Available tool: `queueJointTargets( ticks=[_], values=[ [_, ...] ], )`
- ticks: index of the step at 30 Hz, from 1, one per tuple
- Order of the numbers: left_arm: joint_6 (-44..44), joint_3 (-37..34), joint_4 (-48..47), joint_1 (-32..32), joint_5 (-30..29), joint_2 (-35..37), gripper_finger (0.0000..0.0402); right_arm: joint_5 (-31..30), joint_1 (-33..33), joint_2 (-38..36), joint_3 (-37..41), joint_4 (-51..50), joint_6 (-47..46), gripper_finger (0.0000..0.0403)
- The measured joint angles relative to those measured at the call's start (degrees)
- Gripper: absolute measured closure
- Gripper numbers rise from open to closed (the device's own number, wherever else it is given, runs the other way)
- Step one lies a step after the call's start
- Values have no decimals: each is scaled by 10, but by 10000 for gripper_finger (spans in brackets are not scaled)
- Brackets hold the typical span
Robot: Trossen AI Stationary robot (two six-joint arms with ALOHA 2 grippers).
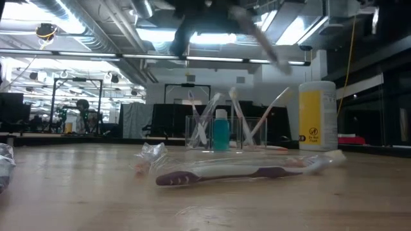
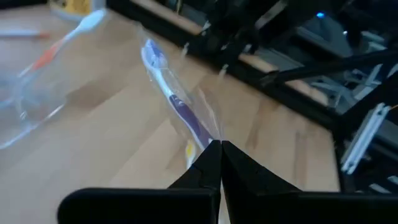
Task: Pick & Place toothbrushing station
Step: Put the purple toothbrush into the left section of the transparent organizer
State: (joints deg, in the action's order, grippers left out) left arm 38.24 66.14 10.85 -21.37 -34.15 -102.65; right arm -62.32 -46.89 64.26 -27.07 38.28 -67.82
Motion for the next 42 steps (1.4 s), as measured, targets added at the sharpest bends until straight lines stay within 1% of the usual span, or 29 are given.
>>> queueJointTargets(
  ticks=[4,7,12,15,17,20,23,25,29,34,42],
  values=[
    [-18,42,-27,-12,-24,-1,400,28,19,42,0,94,19,276],
    [-27,59,-56,-27,-82,4,400,50,30,62,0,139,29,274],
    [-17,66,-84,-58,-185,43,400,45,40,67,0,204,83,249],
    [-39,65,-80,-75,-212,69,400,59,56,67,-9,208,98,227],
    [-58,66,-62,-87,-218,85,400,88,72,68,-19,206,100,213],
    [-94,66,-20,-103,-219,96,400,128,103,68,-38,172,102,199],
    [-123,66,34,-114,-223,100,400,171,134,68,-56,151,114,194],
    [-132,73,48,-117,-229,100,400,189,150,68,-67,140,124,193],
    [-154,89,49,-124,-231,100,400,217,174,68,-71,120,117,193],
    [-160,97,49,-123,-226,100,400,251,192,80,-74,134,114,193],
    [-158,97,44,-119,-207,99,400,295,218,126,-124,134,132,193]
  ],
)
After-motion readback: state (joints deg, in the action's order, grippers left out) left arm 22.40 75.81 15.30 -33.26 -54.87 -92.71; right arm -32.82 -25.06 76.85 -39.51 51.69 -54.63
